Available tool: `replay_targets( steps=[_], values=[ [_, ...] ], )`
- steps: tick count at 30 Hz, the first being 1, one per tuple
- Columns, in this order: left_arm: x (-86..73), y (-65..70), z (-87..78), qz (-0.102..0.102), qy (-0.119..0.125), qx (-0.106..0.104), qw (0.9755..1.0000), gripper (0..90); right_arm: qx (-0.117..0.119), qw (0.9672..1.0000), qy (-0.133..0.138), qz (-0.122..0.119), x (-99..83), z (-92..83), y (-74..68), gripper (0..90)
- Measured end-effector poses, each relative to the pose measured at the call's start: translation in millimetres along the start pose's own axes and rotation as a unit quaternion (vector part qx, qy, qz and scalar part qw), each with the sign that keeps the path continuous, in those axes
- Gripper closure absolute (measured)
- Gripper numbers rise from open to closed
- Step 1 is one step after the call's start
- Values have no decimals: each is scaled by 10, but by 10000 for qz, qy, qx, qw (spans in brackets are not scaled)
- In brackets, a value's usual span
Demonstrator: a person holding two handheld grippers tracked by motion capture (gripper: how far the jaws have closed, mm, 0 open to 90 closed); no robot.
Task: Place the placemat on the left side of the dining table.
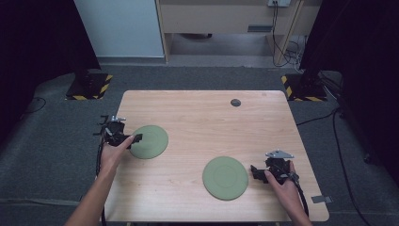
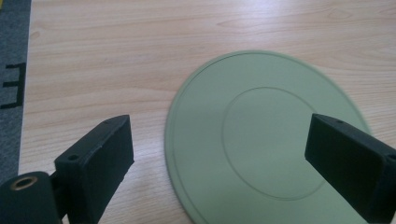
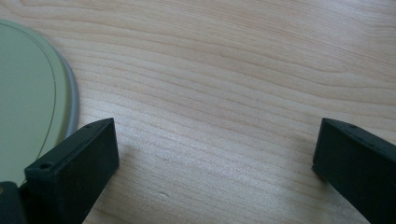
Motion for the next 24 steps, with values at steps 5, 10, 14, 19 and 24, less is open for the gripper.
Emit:
replay_targets(
  steps=[5,10,14,19,24],
  values=[
    [37,123,-85,8,86,-173,9998,52,-8,10000,5,16,3,-1,11,9],
    [36,238,-143,-43,81,-291,9995,52,-28,10000,20,34,8,3,19,8],
    [49,334,-196,-14,136,-288,9995,54,-28,10000,18,40,8,3,19,9],
    [75,486,-267,88,236,-367,9990,54,-28,10000,21,35,8,3,19,9],
    [55,707,-344,242,262,-526,9980,54,-31,10000,20,34,8,3,20,9]
  ],
)
Point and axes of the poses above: each handheld gripper's, and its own axes: z roughly forward along the jaws, x roughly out of its top, y roughly to its right, the point moved 8 cm from there along z, roughly forward along the jaws, and after that the axes turned 13 degrees about x, right-handed, at the moved point
